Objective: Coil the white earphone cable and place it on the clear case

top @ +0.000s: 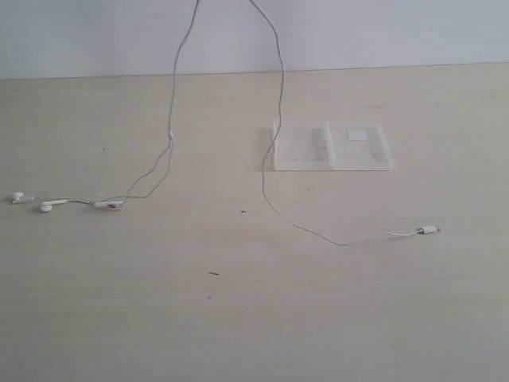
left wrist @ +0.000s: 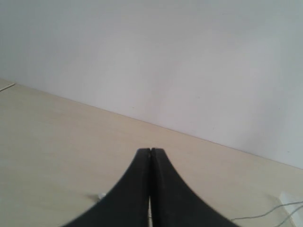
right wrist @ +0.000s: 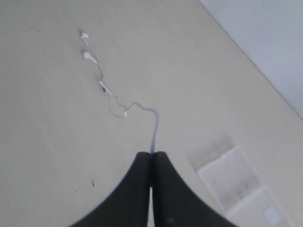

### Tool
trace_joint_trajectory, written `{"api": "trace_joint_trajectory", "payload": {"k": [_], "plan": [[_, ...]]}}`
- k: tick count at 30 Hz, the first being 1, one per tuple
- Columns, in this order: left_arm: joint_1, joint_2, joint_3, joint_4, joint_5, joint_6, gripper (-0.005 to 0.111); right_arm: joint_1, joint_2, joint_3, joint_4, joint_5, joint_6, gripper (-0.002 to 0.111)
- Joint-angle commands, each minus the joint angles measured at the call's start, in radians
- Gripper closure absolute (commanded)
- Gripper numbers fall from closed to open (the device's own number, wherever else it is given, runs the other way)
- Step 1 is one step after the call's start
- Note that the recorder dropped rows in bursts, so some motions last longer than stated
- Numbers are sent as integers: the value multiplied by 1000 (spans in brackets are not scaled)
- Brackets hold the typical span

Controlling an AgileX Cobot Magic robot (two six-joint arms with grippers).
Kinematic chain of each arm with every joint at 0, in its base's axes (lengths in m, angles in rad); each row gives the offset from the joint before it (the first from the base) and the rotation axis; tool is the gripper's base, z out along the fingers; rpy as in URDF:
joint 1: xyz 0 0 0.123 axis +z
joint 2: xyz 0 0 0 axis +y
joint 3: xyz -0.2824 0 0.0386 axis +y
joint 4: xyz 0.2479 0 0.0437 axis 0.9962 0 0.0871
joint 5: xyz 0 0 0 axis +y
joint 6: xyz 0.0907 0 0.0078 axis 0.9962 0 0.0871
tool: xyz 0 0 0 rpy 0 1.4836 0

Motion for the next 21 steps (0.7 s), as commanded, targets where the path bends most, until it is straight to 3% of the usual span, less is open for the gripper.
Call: {"api": "trace_joint_trajectory", "payload": {"k": [1,9,14,21], "plan": [[-6,-4,0,-4,3,2,107,-4,-12,-116,-55,100,65,108],[-6,-4,0,-4,3,2,107,-4,48,-408,-59,186,141,108],[-6,-4,0,-4,3,2,107,-6,63,-432,-13,186,202,108],[-6,-4,0,-4,3,2,107,-88,65,-481,62,186,211,108]]}}
